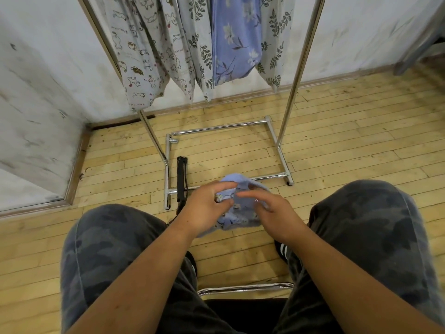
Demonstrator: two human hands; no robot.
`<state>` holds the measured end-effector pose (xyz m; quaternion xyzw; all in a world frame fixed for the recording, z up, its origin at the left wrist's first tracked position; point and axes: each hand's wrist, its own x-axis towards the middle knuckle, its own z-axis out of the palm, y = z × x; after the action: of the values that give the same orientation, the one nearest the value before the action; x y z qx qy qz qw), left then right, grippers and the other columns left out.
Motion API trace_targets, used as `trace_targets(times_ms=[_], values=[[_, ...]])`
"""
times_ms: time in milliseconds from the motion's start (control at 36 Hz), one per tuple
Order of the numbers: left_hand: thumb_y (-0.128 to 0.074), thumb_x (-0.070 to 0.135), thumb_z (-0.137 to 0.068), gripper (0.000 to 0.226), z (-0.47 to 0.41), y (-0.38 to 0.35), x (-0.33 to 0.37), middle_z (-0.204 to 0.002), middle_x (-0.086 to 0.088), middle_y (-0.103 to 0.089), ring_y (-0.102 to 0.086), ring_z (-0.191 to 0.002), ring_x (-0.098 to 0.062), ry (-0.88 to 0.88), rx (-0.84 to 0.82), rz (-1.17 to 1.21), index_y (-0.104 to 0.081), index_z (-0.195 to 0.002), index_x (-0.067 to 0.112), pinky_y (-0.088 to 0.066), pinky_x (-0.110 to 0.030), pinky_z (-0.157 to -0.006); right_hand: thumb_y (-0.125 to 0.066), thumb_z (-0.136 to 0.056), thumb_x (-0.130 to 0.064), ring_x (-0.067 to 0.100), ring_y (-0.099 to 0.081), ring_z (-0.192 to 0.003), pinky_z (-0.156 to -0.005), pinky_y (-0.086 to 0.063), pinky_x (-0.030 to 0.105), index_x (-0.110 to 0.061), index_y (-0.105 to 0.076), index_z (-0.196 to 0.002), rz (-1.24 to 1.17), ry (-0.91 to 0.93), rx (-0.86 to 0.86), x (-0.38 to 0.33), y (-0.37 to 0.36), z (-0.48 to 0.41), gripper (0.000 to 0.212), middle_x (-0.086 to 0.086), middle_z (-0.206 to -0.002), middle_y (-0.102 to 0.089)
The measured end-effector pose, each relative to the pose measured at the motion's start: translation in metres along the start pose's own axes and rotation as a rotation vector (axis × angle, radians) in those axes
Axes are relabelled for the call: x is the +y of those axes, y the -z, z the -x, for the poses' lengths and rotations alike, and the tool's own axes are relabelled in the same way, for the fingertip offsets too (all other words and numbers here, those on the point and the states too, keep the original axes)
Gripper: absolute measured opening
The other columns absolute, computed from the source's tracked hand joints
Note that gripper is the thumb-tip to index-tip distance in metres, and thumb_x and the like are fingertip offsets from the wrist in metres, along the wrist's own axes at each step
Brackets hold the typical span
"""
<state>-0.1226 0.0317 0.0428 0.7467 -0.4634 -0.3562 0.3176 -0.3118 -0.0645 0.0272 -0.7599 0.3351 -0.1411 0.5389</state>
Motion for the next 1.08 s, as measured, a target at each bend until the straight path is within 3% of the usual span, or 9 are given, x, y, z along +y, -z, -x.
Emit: trace_targets(times_ms=[56,111,194,389,583,722,861,944,1083], values=[[-0.065,0.024,-0.1,0.042,-0.001,0.001,-0.001,-0.145,0.015,-0.058,-0.059,-0.117,-0.025,0.014,0.013,-0.016,-0.061,-0.139,0.036,-0.053,-0.03,-0.09,-0.042,-0.1,0.009,-0.004,-0.057,-0.12,-0.097,-0.049,0.023,-0.041,-0.067,-0.124,0.057,0.03,0.028,0.001,-0.001,-0.001,0.061,-0.007,-0.141,-0.058],[-0.065,0.021,-0.1,0.043,-0.001,0.001,-0.001,-0.145,0.013,-0.057,-0.062,-0.12,-0.02,0.016,0.019,-0.047,-0.061,-0.14,0.034,-0.05,-0.026,-0.097,-0.042,-0.096,0.014,0.011,-0.053,-0.131,-0.106,-0.045,0.02,-0.041,-0.063,-0.128,0.124,0.051,0.04,0.003,-0.001,-0.002,0.067,-0.004,-0.144,-0.056],[-0.064,0.016,-0.099,0.046,-0.003,0.003,-0.004,-0.147,0.009,-0.055,-0.06,-0.121,-0.02,0.029,0.037,-0.115,-0.058,-0.144,0.028,-0.045,-0.025,-0.099,-0.047,-0.094,0.013,0.017,-0.054,-0.13,-0.095,-0.035,0.004,-0.028,-0.055,-0.145,0.32,0.078,0.041,0.003,-0.001,-0.003,0.065,-0.002,-0.149,-0.053],[-0.062,0.011,-0.1,0.052,-0.015,0.022,-0.009,-0.151,0.003,-0.052,-0.051,-0.136,-0.016,0.032,0.093,-0.259,-0.053,-0.149,0.025,-0.032,-0.013,-0.097,-0.056,-0.094,-0.001,0.021,-0.053,-0.132,-0.098,-0.05,0.029,-0.036,-0.029,-0.159,0.537,0.034,-0.012,-0.013,-0.005,-0.018,0.079,-0.009,-0.162,-0.036],[-0.06,0.006,-0.099,0.054,-0.034,0.06,-0.025,-0.153,-0.003,-0.052,-0.052,-0.137,-0.022,0.063,0.084,-0.323,-0.053,-0.15,0.023,-0.039,-0.027,-0.108,-0.063,-0.093,-0.013,0.026,-0.052,-0.134,-0.101,-0.047,0.033,-0.033,-0.02,-0.163,0.6,0.042,-0.076,-0.036,-0.027,-0.049,0.084,-0.003,-0.162,-0.038],[-0.064,0.009,-0.099,0.053,-0.046,0.094,-0.045,-0.155,-0.004,-0.05,-0.055,-0.134,-0.023,0.083,-0.035,-0.363,-0.053,-0.15,0.022,-0.045,-0.03,-0.107,-0.058,-0.092,-0.004,0.021,-0.058,-0.127,-0.101,-0.044,0.023,-0.024,-0.049,-0.151,0.476,0.043,-0.076,-0.036,-0.048,-0.07,0.063,-0.001,-0.153,-0.05],[-0.068,0.016,-0.098,0.055,-0.064,0.14,-0.061,-0.146,-0.006,-0.059,-0.066,-0.116,-0.025,0.104,-0.047,-0.385,-0.052,-0.149,0.025,-0.051,-0.028,-0.092,-0.065,-0.091,0.003,-0.004,-0.066,-0.093,-0.072,-0.049,0.006,-0.026,-0.075,-0.107,0.211,0.027,0.057,-0.023,-0.071,-0.095,0.035,-0.014,-0.109,-0.067],[-0.069,0.02,-0.097,0.057,-0.076,0.164,-0.076,-0.157,0.0,-0.048,-0.059,-0.127,-0.02,0.1,-0.075,-0.392,-0.05,-0.151,0.026,-0.043,-0.02,-0.093,-0.069,-0.091,0.0,-0.007,-0.065,-0.093,-0.071,-0.056,0.014,-0.033,-0.073,-0.1,0.12,-0.011,0.093,-0.015,-0.089,-0.119,0.034,-0.012,-0.107,-0.07],[-0.068,0.02,-0.098,0.057,-0.103,0.189,-0.113,-0.142,-0.002,-0.061,-0.066,-0.106,-0.021,0.083,-0.129,-0.432,-0.048,-0.152,0.03,-0.05,-0.029,-0.09,-0.065,-0.093,-0.004,0.005,-0.068,-0.098,-0.078,-0.063,0.031,-0.037,-0.073,-0.11,0.117,-0.079,0.01,0.0,-0.137,-0.167,0.037,-0.014,-0.11,-0.069]])
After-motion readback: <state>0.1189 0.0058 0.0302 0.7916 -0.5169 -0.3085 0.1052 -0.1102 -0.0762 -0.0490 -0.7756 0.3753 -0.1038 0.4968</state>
